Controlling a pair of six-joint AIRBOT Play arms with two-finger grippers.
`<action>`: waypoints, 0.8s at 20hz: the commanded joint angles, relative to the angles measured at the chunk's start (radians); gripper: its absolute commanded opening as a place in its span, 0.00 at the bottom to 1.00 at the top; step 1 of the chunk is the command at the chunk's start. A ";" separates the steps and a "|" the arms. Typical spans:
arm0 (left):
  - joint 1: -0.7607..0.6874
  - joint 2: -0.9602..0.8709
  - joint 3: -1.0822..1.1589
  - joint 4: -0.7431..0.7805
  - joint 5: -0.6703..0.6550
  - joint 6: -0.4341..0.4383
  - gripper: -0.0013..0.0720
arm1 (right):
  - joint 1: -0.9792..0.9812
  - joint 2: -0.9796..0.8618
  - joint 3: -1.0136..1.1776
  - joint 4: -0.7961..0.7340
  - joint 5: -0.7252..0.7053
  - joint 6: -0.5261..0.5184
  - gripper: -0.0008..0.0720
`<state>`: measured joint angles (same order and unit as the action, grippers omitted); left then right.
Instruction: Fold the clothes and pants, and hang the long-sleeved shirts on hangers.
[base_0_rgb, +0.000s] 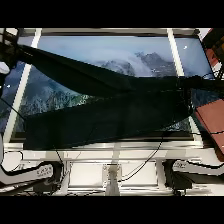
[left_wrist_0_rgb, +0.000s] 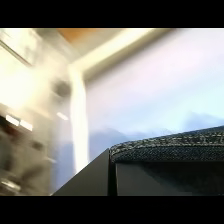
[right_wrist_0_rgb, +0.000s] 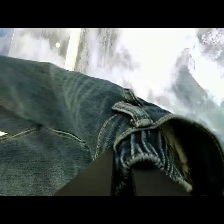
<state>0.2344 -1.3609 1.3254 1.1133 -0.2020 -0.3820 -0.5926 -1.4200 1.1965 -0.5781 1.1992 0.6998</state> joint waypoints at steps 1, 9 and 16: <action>-0.002 0.102 0.006 0.028 0.047 0.057 0.06 | 0.008 0.015 0.001 -0.002 -0.010 0.006 0.06; 0.107 0.244 0.002 0.341 -0.687 -0.159 0.06 | 0.008 0.060 0.001 -0.098 -0.069 0.059 0.06; 0.111 0.068 -0.003 0.476 -0.697 -0.217 0.06 | 0.009 0.059 0.001 -0.114 -0.119 0.076 0.06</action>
<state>0.3504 -1.2213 1.3228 1.5417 -0.9211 -0.5735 -0.5850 -1.3621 1.1973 -0.6842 1.1236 0.7578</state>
